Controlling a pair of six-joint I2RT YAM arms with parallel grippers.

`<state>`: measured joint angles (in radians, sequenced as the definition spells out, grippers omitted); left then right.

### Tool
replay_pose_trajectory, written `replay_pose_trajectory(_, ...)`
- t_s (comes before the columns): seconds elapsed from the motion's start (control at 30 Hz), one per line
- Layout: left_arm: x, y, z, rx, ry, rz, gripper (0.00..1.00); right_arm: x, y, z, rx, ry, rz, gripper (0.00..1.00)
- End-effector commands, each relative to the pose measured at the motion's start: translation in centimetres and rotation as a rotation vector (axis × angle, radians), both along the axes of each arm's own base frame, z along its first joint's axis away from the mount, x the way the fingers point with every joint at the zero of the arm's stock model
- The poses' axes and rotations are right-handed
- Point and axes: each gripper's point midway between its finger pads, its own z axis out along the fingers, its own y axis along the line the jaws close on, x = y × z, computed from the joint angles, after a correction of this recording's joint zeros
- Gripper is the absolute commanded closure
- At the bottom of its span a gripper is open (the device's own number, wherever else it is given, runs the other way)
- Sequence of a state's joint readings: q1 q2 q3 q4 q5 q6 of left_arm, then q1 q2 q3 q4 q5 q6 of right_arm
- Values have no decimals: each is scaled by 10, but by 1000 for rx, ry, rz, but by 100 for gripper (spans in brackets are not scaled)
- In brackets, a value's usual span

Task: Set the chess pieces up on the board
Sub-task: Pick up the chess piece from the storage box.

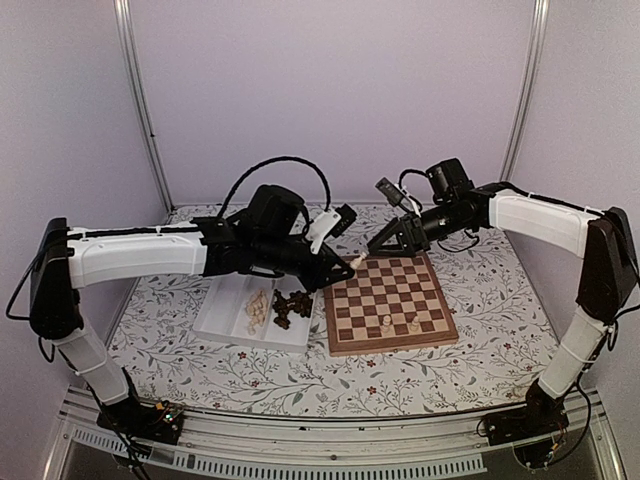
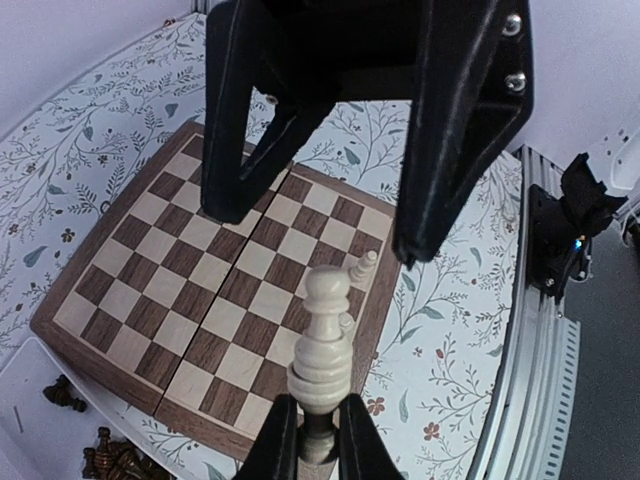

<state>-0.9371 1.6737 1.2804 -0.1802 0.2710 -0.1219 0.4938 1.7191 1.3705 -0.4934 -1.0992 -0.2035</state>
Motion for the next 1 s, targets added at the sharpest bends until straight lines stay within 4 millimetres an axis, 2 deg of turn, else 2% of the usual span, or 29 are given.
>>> replay_pose_trajectory(0.0,-3,-13,14,-39,-20,-27,100,-7,11,8,33,18,51,38)
replay_pose_trajectory(0.2,-4,-15,11,-35,-14,-32,100,-11,16,5,36,41,70,51)
replay_pose_trajectory(0.57,-3,-16,6,-26,-7,-30,100,-18,20,1,23,36,79,93)
replay_pose_trajectory(0.67,-5,-15,2,-19,-4,-31,100,-14,16,0,-13,-8,40,97)
replay_pose_trajectory(0.8,-5,-12,-6,4,6,-28,100,0,-2,2,-86,-146,-41,98)
replay_pose_trajectory(0.93,-7,-7,-13,26,14,-21,100,19,-36,-12,-229,-276,-157,99)
replay_pose_trajectory(0.97,-8,-6,-14,30,15,-20,100,21,-46,-22,-282,-297,-181,99)
